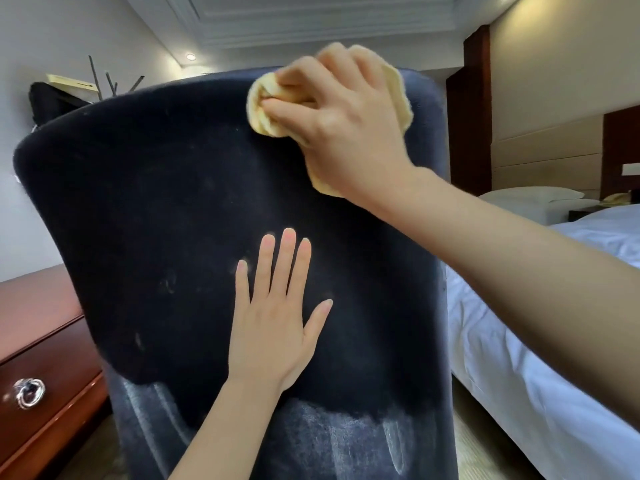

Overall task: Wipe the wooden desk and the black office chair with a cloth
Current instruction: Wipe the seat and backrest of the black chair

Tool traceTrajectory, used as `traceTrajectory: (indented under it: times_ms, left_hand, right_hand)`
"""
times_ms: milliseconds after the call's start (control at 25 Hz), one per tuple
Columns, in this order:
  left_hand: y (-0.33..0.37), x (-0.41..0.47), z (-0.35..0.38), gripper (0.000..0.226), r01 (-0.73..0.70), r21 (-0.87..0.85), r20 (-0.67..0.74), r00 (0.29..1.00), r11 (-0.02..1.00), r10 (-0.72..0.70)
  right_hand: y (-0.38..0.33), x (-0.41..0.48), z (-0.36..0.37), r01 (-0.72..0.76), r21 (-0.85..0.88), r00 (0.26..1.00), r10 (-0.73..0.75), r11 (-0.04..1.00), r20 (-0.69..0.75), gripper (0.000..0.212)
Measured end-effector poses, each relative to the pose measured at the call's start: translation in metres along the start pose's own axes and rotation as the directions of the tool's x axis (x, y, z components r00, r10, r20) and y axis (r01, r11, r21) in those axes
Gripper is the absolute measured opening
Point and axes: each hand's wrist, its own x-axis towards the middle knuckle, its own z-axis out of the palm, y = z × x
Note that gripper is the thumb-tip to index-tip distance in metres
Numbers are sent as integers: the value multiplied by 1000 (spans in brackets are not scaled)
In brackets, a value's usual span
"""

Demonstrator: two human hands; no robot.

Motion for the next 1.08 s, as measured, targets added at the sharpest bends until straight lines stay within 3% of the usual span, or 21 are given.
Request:
traceTrajectory:
  times_ms: [200,360,560,1080]
  left_hand:
    - [-11,-4,0,69,0,19,-5,1000,1000,1]
    - [-18,-6,-2,68,-8,29,0,1000,1000,8]
    - [-17,-5,-5,69,1,27,-7,1000,1000,-1]
    - [-16,-6,-10,71,-6,28,13,1000,1000,6]
  right_hand:
    - [-4,8,3,95,-5,994,-95,995,-56,24]
    - [29,-26,-24,5,14,986,-3,1000,-169,15]
    - [46,-88,-54,-280,82,957,284,957,-50,18]
    - [-33,-196,-84,-389,34,912,380,921,153,23]
